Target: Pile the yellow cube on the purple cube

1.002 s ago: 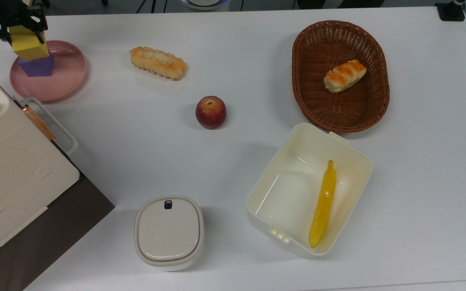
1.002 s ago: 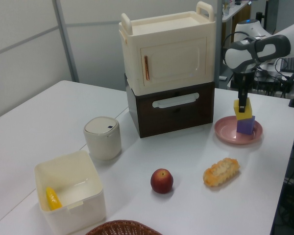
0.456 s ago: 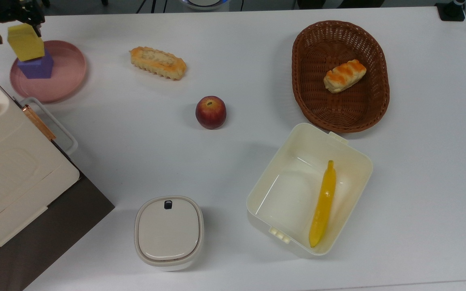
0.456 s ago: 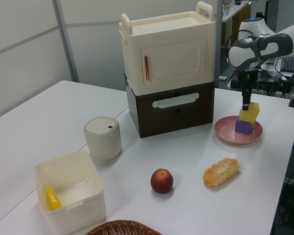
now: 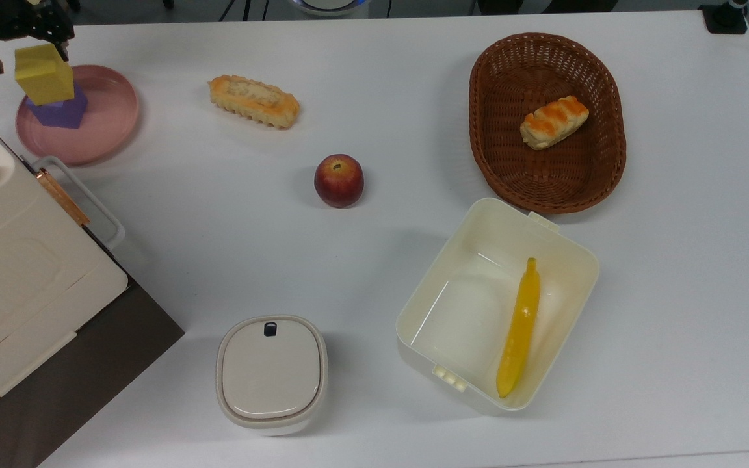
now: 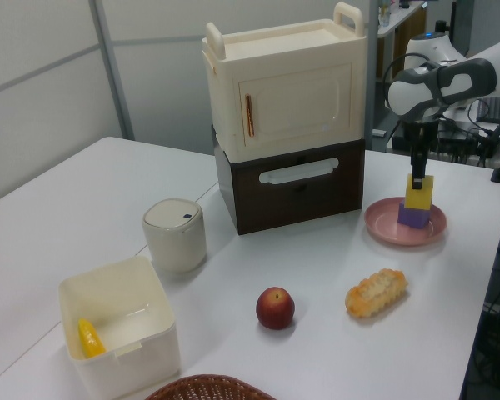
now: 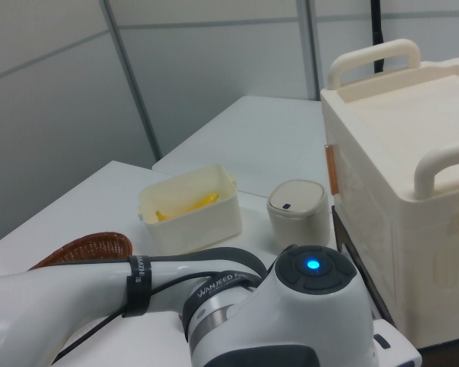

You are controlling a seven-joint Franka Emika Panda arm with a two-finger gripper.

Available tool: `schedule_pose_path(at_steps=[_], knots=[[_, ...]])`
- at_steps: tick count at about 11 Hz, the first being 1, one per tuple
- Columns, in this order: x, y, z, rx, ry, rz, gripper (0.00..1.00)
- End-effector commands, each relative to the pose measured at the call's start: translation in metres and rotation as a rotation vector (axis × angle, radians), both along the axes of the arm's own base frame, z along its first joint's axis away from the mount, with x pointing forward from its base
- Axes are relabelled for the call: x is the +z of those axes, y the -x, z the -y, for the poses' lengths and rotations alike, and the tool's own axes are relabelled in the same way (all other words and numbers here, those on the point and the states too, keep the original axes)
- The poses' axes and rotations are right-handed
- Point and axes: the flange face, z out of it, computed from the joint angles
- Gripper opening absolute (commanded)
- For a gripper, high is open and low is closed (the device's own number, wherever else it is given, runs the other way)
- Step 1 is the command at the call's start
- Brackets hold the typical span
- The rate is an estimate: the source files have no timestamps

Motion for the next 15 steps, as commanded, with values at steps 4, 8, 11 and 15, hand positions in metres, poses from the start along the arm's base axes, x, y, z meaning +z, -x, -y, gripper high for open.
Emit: schedule_pose_path(at_steps=[4,8,11,15], knots=[[0.072,-0.048,-0.074,-0.084,-0.009,0.033,1.00],[0.106,-0.110,-0.221,-0.226,-0.003,0.098,1.00],[0.135,-0.122,-0.310,-0.350,-0.015,0.065,1.00],[0.138,-0.120,-0.404,-0.439,-0.008,0.033,1.00]])
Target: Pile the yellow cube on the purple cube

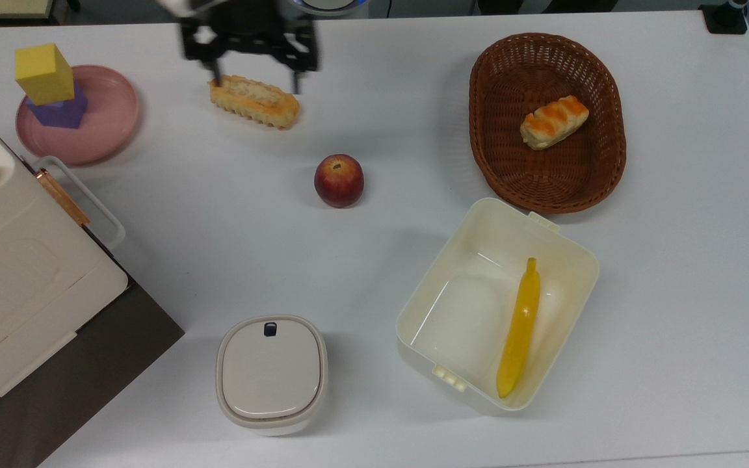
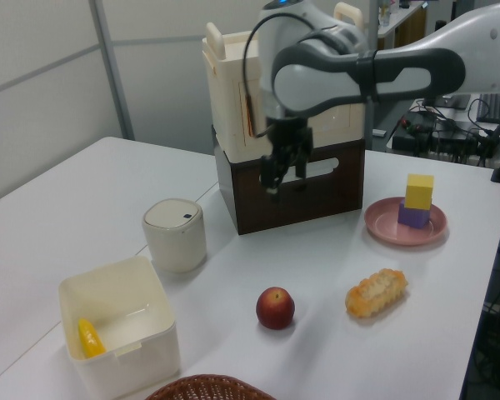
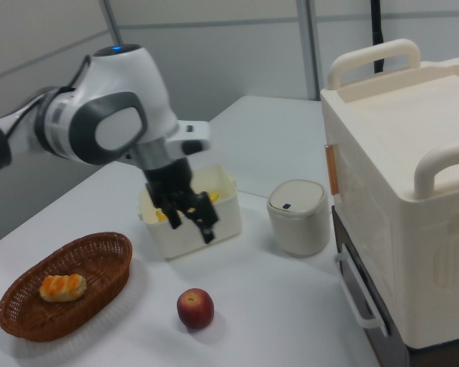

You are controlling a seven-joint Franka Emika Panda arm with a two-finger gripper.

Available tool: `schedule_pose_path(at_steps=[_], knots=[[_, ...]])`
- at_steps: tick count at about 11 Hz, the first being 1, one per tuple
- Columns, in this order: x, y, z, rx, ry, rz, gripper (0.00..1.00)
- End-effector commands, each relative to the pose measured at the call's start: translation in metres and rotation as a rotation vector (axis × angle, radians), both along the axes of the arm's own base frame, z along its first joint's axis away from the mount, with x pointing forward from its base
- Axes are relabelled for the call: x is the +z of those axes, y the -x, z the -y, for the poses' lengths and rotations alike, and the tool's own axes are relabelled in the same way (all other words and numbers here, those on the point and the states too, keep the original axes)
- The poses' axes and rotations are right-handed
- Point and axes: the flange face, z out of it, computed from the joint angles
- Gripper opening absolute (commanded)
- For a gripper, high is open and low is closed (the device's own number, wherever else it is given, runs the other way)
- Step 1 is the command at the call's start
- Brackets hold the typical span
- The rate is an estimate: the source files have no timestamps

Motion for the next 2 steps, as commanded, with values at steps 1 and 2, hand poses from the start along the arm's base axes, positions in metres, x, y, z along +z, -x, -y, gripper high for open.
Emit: schedule_pose_path(at_steps=[1,2], knots=[[0.0156,0.0182,-0.0277,-0.063,-0.005,-0.042,1.00],[0.0183,0.0222,-0.0287,-0.065,-0.005,-0.054,1.00]])
